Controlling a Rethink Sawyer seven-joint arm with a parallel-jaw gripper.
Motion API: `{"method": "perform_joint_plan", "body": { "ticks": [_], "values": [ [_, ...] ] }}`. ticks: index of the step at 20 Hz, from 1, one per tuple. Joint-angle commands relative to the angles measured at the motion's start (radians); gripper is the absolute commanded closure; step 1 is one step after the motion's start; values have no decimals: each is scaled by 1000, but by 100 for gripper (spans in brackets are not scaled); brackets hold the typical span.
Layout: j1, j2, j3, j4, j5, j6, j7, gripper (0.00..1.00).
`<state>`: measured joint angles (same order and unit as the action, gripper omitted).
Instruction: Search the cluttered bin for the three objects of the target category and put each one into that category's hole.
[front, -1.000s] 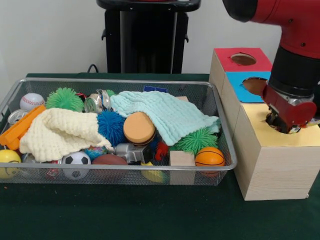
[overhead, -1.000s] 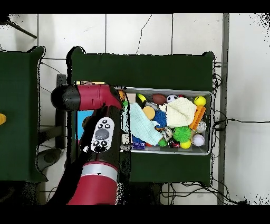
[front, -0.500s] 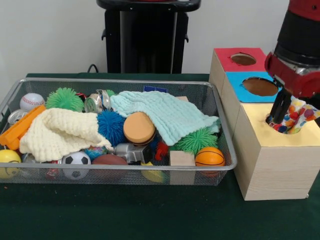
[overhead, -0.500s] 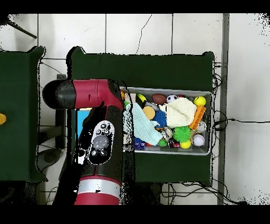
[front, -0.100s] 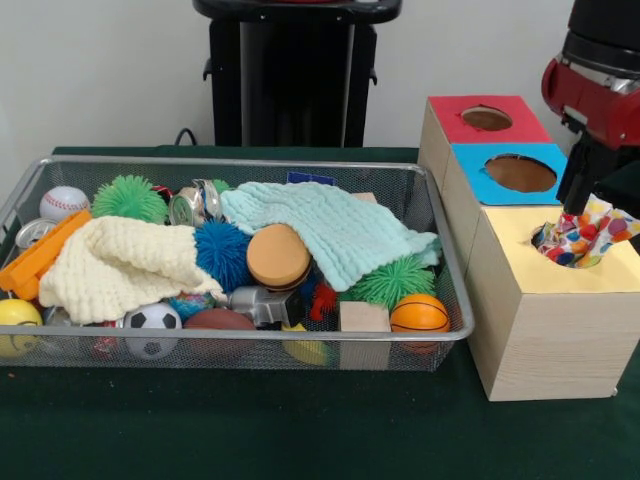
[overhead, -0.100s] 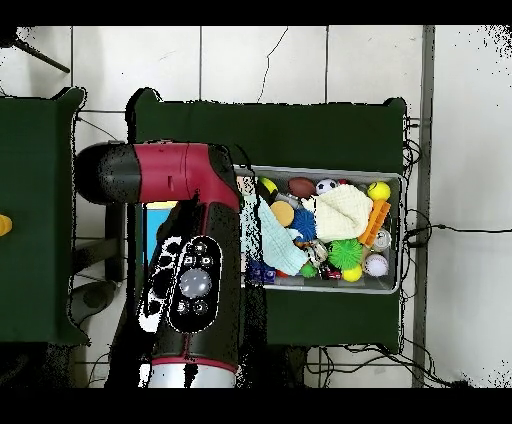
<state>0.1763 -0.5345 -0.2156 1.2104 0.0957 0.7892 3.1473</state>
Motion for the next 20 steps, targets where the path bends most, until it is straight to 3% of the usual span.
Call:
{"method": "perform_joint_plan", "body": {
  "ticks": [1,8,12,17,20],
  "values": [
    [-21,22,56,16,-56,126,-103,0],
    [-15,-3,18,-17,-77,206,-106,0],
    [-40,-47,35,-20,-88,243,-184,0],
    [-141,-115,80,-48,-132,292,-374,0],
    [-174,-131,101,-52,-167,303,-413,0]
  ]
}}
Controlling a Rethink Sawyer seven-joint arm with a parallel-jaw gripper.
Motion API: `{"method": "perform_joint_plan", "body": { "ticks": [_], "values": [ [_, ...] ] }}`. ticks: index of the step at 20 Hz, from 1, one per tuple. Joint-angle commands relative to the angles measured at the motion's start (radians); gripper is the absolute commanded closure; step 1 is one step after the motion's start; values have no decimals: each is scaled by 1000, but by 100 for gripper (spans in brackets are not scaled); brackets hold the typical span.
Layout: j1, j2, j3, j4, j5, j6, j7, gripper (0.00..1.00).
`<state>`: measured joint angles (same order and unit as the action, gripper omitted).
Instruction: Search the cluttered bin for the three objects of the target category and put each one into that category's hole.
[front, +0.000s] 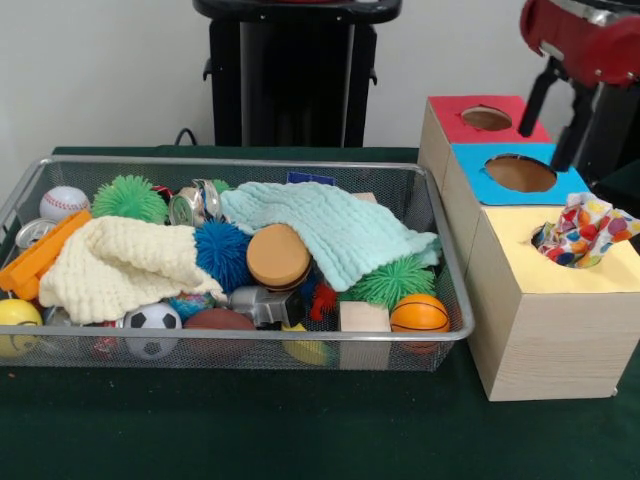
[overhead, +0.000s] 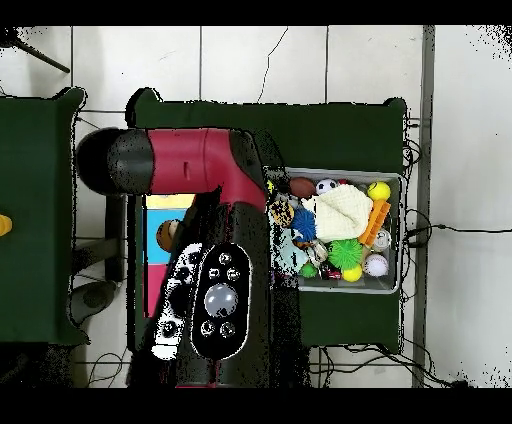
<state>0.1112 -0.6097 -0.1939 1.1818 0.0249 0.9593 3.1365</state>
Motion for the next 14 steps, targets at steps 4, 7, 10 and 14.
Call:
{"method": "perform_joint_plan", "body": {
  "ticks": [4,7,10,14],
  "values": [
    [-133,-59,106,13,-143,58,-420,0],
    [-143,-54,121,66,-172,-40,-409,0],
    [-139,-47,125,75,-188,-62,-381,0],
    [-134,-46,116,77,-208,-67,-354,0]
  ]
}}
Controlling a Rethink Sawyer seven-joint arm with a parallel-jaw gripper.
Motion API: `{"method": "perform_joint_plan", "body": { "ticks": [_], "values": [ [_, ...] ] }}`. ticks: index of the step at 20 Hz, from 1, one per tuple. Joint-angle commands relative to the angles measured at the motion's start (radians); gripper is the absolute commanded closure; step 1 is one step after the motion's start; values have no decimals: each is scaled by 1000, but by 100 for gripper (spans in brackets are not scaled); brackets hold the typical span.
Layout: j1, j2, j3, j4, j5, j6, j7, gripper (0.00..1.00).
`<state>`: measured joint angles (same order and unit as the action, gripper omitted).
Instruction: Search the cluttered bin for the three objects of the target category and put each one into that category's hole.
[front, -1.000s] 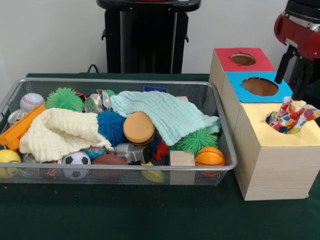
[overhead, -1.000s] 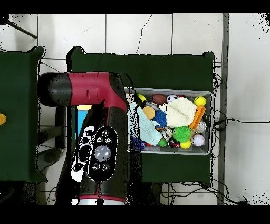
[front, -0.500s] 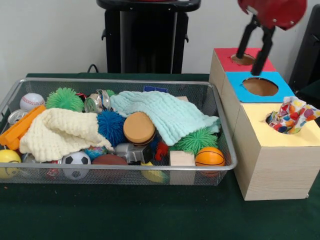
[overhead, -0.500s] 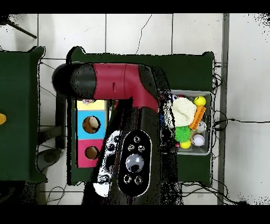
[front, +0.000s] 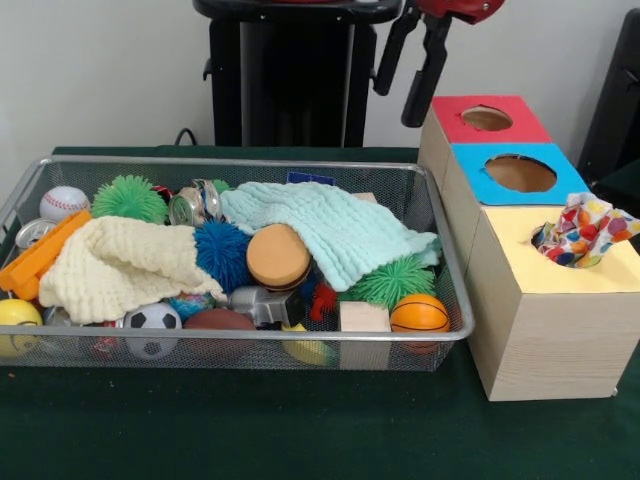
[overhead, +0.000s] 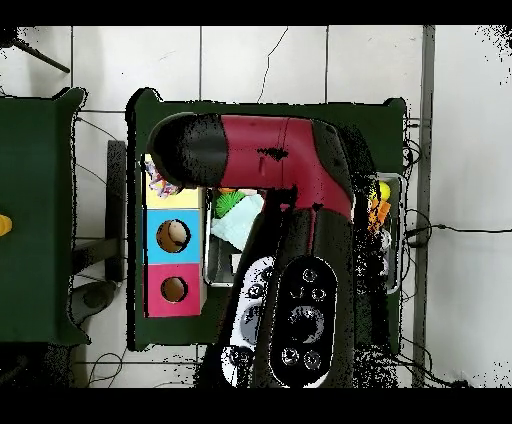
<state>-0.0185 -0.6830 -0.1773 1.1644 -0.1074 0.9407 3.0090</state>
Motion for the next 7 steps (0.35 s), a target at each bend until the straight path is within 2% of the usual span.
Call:
{"method": "perform_joint_plan", "body": {
  "ticks": [1,7],
  "values": [
    [-2,29,98,95,-79,-47,-216,0],
    [-2,45,95,85,-122,-75,-199,0]
  ]
}}
